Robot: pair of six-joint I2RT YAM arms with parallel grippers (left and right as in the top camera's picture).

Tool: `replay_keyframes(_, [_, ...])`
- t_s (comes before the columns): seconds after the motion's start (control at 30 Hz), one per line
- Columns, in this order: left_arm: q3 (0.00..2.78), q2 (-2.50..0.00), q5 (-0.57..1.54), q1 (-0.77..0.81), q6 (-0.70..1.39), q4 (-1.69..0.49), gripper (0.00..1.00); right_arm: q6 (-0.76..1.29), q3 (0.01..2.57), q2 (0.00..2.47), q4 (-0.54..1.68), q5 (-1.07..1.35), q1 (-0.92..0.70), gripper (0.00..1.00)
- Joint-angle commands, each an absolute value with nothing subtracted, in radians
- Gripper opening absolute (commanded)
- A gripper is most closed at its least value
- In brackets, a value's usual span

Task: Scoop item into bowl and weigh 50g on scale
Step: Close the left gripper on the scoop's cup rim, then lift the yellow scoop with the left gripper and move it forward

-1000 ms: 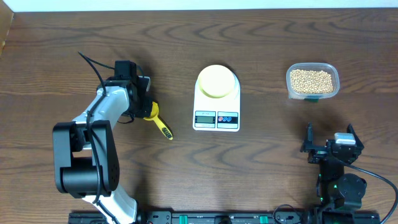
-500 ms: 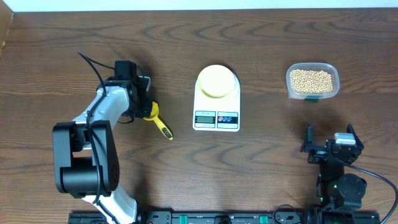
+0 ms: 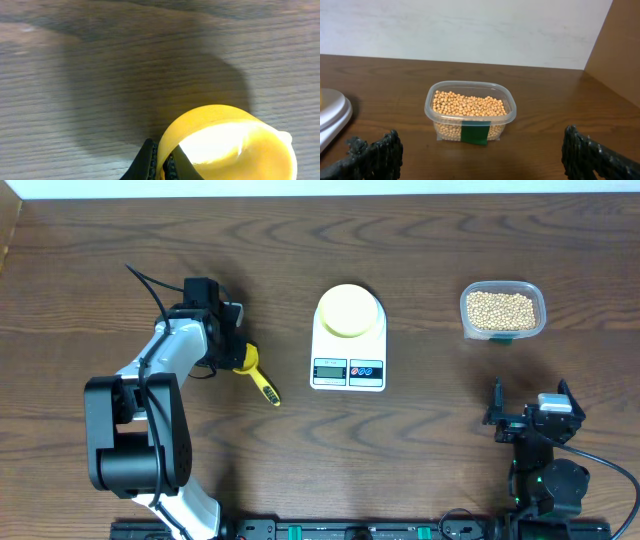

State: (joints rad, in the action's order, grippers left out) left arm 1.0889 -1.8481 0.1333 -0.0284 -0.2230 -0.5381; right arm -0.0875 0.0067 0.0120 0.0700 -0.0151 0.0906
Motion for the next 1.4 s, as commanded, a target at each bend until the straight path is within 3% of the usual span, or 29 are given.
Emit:
replay_keyframes(0.0, [1.097, -1.859, 0.184, -0.032, -0.197, -0.544, 0.08, -0.08, 0.005, 0.007, 0.073, -0.02, 0.097, 0.99])
replay_keyframes(0.53, [1.097, -1.608, 0.183, -0.033, -0.196, -0.518, 0.08, -0.08, 0.005, 0.007, 0.073, -0.02, 0.097, 0.99])
replay_keyframes(0.73, [1.097, -1.471, 0.184, -0.032, -0.167, -0.406, 0.08, -0.08, 0.005, 0.007, 0.073, -0.02, 0.097, 0.99])
replay_keyframes(1.03, [1.097, -1.42, 0.199, -0.02, 0.118, -0.131, 0.08, -0.08, 0.005, 0.007, 0.073, -0.02, 0.097, 0.99])
replay_keyframes(1.37, [1.097, -1.433, 0.198, 0.07, 0.137, 0.07, 0.08, -0.08, 0.005, 0.007, 0.073, -0.02, 0.097, 0.99])
